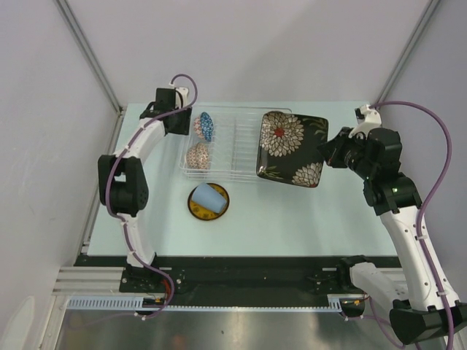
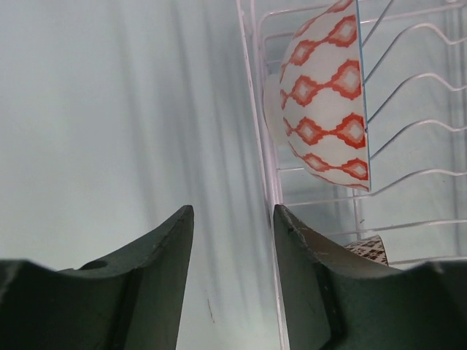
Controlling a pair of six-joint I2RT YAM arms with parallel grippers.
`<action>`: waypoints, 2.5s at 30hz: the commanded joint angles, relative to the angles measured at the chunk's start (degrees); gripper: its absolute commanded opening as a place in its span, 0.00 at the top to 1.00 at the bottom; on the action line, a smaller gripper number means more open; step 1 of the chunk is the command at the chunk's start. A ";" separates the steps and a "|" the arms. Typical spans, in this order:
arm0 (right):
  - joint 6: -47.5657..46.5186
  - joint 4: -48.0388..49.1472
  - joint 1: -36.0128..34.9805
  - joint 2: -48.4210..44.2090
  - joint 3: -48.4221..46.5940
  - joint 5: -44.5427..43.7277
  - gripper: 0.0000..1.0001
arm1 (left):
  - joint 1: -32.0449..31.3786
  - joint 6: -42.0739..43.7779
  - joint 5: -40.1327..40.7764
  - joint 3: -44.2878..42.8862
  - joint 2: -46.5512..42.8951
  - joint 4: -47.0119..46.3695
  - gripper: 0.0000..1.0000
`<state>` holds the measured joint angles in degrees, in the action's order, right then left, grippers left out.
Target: Load the mixed dishes into the dish rack
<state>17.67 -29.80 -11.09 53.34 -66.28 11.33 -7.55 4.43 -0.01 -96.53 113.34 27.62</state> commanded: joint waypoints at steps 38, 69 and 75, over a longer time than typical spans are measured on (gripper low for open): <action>-3.51 12.12 1.07 2.11 -5.52 -2.37 1.00 | -11.08 4.36 -5.26 2.04 1.36 0.68 0.90; -79.71 49.40 -28.64 32.09 -14.31 -35.68 1.00 | -16.53 1.64 -5.79 12.77 -6.29 -0.10 0.91; -80.78 46.69 -28.28 31.91 -14.40 -34.98 1.00 | -16.53 1.64 -5.18 13.30 -6.55 -0.72 0.91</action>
<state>-58.67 6.70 -39.62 87.50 -75.20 -22.11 -22.83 4.43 -1.78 -84.71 109.45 22.94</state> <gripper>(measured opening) 0.042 0.131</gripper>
